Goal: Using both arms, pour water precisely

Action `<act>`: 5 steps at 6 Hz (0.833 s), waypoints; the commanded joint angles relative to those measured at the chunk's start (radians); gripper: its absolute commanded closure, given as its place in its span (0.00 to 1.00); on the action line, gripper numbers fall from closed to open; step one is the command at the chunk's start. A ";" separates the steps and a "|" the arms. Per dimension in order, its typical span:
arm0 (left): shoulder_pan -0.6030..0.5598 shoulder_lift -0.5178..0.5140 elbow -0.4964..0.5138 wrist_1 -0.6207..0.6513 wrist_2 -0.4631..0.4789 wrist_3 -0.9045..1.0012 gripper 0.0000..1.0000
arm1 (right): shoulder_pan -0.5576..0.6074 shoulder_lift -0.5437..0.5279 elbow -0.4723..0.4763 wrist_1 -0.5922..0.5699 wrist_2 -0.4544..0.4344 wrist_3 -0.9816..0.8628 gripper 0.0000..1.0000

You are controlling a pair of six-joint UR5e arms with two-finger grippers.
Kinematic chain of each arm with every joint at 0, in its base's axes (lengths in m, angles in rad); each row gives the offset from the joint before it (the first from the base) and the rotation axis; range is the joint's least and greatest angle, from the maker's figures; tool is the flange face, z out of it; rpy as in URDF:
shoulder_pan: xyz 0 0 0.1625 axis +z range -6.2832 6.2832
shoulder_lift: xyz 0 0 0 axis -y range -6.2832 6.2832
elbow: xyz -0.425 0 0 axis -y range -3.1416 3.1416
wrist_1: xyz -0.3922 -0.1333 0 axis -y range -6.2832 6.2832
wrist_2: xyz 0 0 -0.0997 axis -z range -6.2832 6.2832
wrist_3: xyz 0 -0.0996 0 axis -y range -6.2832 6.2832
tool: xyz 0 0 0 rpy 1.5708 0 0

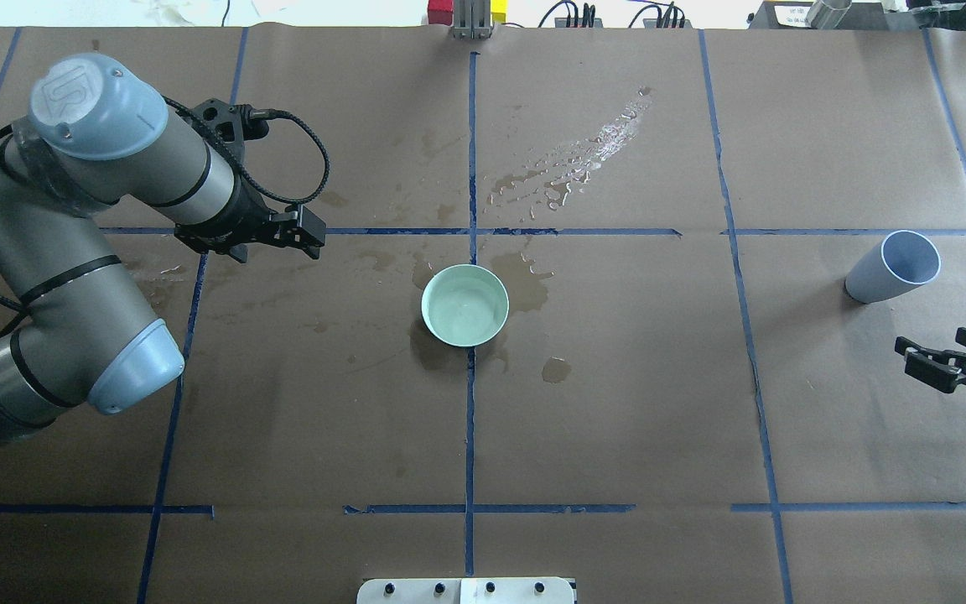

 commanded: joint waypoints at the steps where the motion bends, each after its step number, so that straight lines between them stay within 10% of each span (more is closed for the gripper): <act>1: 0.000 0.000 -0.001 0.000 0.000 -0.001 0.00 | 0.170 -0.047 0.012 0.039 0.211 -0.081 0.01; 3: 0.002 -0.003 -0.002 0.000 0.000 -0.013 0.00 | 0.583 -0.036 -0.009 0.008 0.680 -0.295 0.01; 5: 0.003 -0.003 -0.002 0.002 0.002 -0.012 0.00 | 0.874 0.028 -0.002 -0.232 0.954 -0.485 0.01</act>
